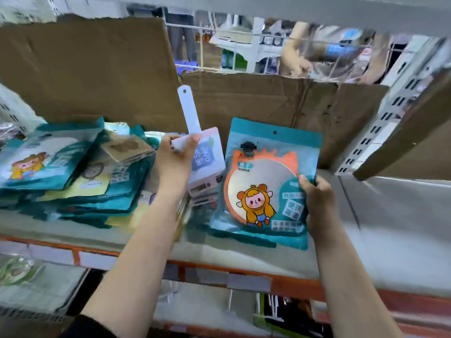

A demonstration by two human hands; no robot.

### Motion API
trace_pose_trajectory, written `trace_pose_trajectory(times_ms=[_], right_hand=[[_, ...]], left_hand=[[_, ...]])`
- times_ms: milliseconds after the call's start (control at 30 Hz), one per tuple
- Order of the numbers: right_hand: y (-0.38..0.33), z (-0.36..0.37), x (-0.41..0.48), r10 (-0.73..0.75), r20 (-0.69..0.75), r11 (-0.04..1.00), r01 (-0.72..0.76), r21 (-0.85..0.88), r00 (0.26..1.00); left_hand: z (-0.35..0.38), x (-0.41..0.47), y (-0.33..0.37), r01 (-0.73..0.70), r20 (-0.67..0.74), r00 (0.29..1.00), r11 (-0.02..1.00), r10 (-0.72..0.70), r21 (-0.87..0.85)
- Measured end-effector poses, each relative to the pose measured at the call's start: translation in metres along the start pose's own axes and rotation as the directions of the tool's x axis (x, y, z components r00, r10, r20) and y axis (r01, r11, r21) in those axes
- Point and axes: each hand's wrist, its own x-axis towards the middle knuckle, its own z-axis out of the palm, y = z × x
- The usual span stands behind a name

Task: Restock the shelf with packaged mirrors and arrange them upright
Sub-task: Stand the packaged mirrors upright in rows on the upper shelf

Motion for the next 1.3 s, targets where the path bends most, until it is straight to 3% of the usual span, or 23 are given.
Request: trace_pose_trajectory(times_ms=[67, 233, 367, 700, 933, 1067, 1300], right_hand=[[0.001, -0.024, -0.005, -0.038, -0.004, 0.999, 0.038, -0.030, 0.999], [0.005, -0.103, -0.014, -0.014, -0.116, 0.993, 0.028, 0.116, 0.993], [0.012, -0.194, -0.022, -0.031, -0.216, 0.997, 0.045, 0.059, 0.976], [0.025, -0.388, -0.066, -0.034, -0.371, 0.989, 0.086, 0.123, 0.928], [0.034, -0.470, -0.075, -0.004, -0.448, 0.989, 0.071, 0.132, 0.894], [0.034, -0.497, -0.066, -0.002, -0.476, 0.988, 0.074, 0.132, 0.880], [0.032, -0.546, -0.017, -0.001, -0.481, 0.989, 0.072, 0.130, 0.877]], left_hand=[[0.016, -0.014, 0.007, -0.022, 0.036, 0.999, 1.000, 0.022, -0.017], [0.074, -0.066, 0.036, -0.058, 0.129, 0.989, 0.995, 0.068, -0.077], [0.128, -0.135, 0.061, 0.022, 0.258, 0.966, 0.986, 0.021, -0.164], [0.246, -0.289, 0.108, 0.144, 0.474, 0.880, 0.943, 0.016, -0.299], [0.308, -0.346, 0.131, 0.187, 0.578, 0.815, 0.961, -0.036, -0.204], [0.339, -0.358, 0.137, 0.216, 0.582, 0.811, 0.954, -0.057, -0.207], [0.399, -0.361, 0.144, 0.032, 0.657, 0.753, 0.994, 0.043, -0.101]])
